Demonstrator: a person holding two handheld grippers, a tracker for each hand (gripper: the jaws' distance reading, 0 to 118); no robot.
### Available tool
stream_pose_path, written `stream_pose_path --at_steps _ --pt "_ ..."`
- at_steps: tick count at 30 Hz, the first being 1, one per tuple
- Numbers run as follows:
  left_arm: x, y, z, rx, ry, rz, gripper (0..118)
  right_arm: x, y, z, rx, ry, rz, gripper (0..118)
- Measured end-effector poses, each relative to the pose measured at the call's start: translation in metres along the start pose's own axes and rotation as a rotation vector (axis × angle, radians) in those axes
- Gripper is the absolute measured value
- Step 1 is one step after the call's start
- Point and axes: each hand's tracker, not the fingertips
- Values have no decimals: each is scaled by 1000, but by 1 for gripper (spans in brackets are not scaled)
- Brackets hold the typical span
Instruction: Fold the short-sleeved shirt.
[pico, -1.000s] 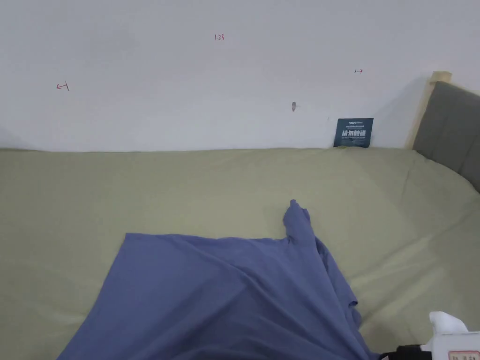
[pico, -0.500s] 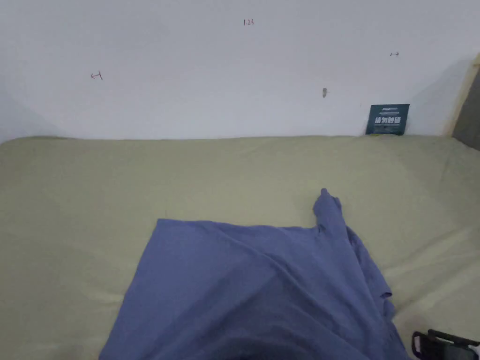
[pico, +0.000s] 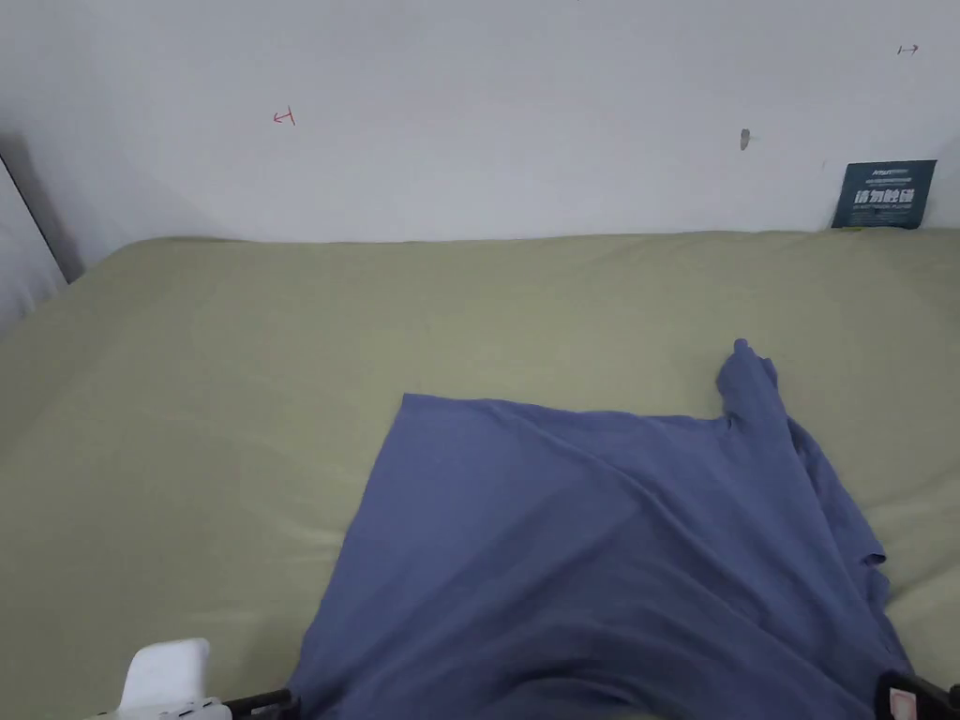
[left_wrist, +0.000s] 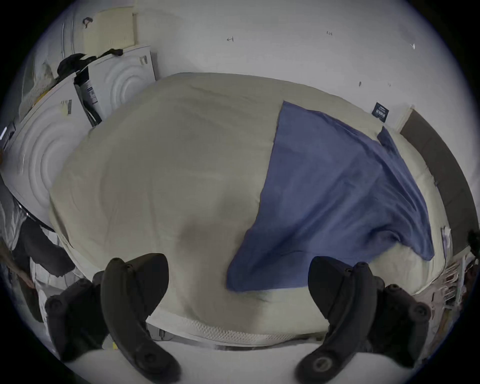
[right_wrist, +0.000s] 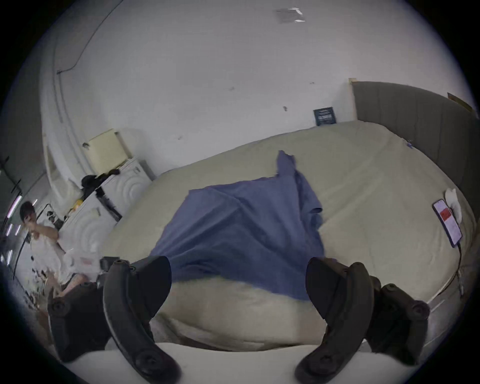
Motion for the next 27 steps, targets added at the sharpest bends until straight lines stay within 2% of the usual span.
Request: stream_pose_path --at_steps 4,5,6,7,8,9,10,11,13,17,20,22,25,27 --pt "14 -2 -31 -79 61 -49 111 -14 -7 9 -4 29 31 108" --pt "19 -3 -38 -89 80 -67 108 -16 -8 11 0 30 33 108" --pt "23 -4 -44 -101 93 -75 91 -18 -9 13 -1 27 36 108" --pt "25 -6 -45 -115 89 -74 65 -18 -9 15 1 18 34 108" --pt "27 -7 -44 -114 75 -78 45 -18 -10 17 4 4 27 108" --pt "30 -9 -43 -111 75 -79 45 -16 -11 20 1 -6 24 108" --pt "33 -10 -35 -76 55 -57 0 -13 -12 22 -5 -12 25 108" --pt "38 -12 -30 -80 84 -78 0 -5 -15 24 -10 -22 32 108" --pt "43 -13 -18 -74 7 -124 0 7 -21 25 -39 -88 74 108" --pt "33 -8 -4 -57 -10 -64 0 36 -36 15 -106 -198 188 108" --pt "22 3 3 -39 -19 -28 0 70 -52 -5 -140 -207 231 108" --pt "21 8 11 -35 -33 7 0 93 -61 -32 -236 -273 277 108" --pt "24 11 16 -30 -44 22 0 110 -77 -66 -298 -274 386 108" --pt "30 9 16 -26 -36 11 0 112 -83 -82 -350 -284 399 108"
